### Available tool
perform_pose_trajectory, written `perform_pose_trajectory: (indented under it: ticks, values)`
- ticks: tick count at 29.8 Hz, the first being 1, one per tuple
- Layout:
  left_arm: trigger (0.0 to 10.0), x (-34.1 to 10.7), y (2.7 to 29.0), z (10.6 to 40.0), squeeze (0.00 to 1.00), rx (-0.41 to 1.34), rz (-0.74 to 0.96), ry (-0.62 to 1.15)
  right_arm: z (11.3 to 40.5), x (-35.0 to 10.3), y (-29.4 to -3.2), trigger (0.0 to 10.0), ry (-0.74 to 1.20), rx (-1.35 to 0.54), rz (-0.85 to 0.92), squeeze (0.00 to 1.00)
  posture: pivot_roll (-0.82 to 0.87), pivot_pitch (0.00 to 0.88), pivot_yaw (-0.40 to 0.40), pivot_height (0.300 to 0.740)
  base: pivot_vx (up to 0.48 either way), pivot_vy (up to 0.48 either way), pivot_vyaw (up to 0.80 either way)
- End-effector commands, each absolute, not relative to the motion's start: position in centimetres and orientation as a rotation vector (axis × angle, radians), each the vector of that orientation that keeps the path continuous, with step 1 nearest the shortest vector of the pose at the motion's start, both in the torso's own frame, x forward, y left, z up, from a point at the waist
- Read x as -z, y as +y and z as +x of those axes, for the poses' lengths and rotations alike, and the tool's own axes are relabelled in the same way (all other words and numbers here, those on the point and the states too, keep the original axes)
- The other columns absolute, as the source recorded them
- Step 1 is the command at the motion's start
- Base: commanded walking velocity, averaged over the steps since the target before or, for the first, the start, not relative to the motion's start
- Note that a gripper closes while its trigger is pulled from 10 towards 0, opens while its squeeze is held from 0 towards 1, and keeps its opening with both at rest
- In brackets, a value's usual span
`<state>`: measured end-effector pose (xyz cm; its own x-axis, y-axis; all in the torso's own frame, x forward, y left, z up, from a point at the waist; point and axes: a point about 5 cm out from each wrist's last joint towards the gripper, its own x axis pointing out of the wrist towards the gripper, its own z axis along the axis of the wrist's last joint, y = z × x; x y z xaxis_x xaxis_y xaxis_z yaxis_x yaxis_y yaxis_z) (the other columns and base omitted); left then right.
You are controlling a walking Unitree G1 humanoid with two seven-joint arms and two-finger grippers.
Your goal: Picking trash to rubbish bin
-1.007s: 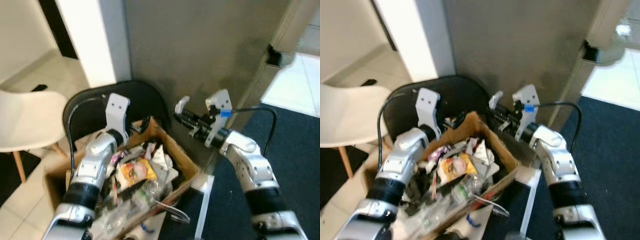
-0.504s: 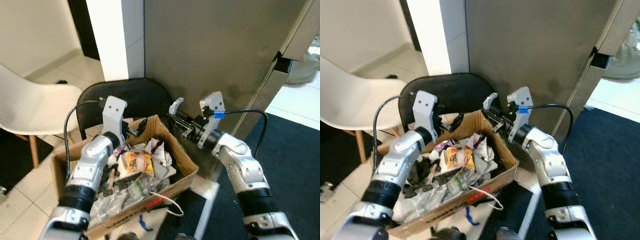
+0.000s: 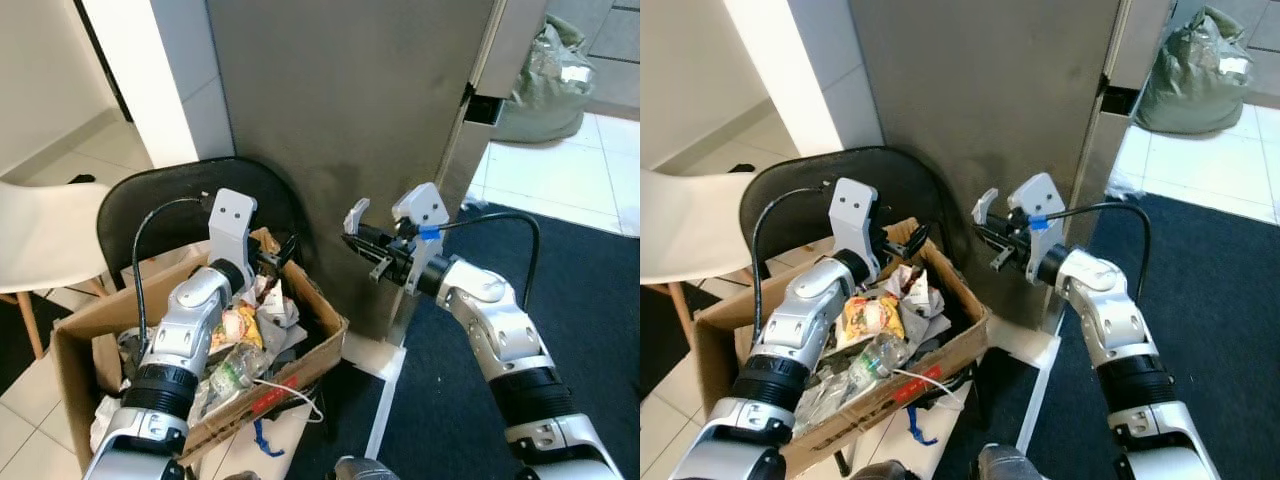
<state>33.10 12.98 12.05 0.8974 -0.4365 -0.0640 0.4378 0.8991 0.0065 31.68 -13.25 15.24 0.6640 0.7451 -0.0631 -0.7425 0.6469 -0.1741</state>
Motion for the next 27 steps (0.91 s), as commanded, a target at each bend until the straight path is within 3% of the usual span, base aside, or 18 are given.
perform_pose_trajectory:
  ticks: [1, 6, 18, 27]
  values:
    - [10.0, -11.7, 14.0, 32.9, 0.00, 0.418, 0.025, 0.083, 31.7, -15.9, -12.4, 10.0, -0.041, -0.876, -0.229, 0.00, -0.05, 0.000, 0.020, 0.740, 0.000, 0.000, 0.78]
    - [10.0, -11.6, 14.5, 33.0, 0.00, 0.397, 0.028, 0.087, 31.8, -15.9, -12.4, 10.0, -0.036, -0.863, -0.258, 0.00, -0.05, 0.000, 0.020, 0.740, 0.000, 0.000, 0.78]
    - [10.0, -11.6, 14.6, 32.9, 0.00, 0.392, 0.037, 0.093, 32.0, -15.9, -12.6, 10.0, -0.041, -0.829, -0.251, 0.00, -0.06, 0.000, 0.021, 0.740, 0.000, 0.000, 0.00]
    - [10.0, -11.5, 16.3, 32.8, 0.00, 0.337, 0.068, 0.118, 32.4, -16.2, -12.0, 10.0, 0.021, -0.834, -0.351, 0.00, -0.04, 0.000, 0.018, 0.740, 0.000, 0.000, 0.00]
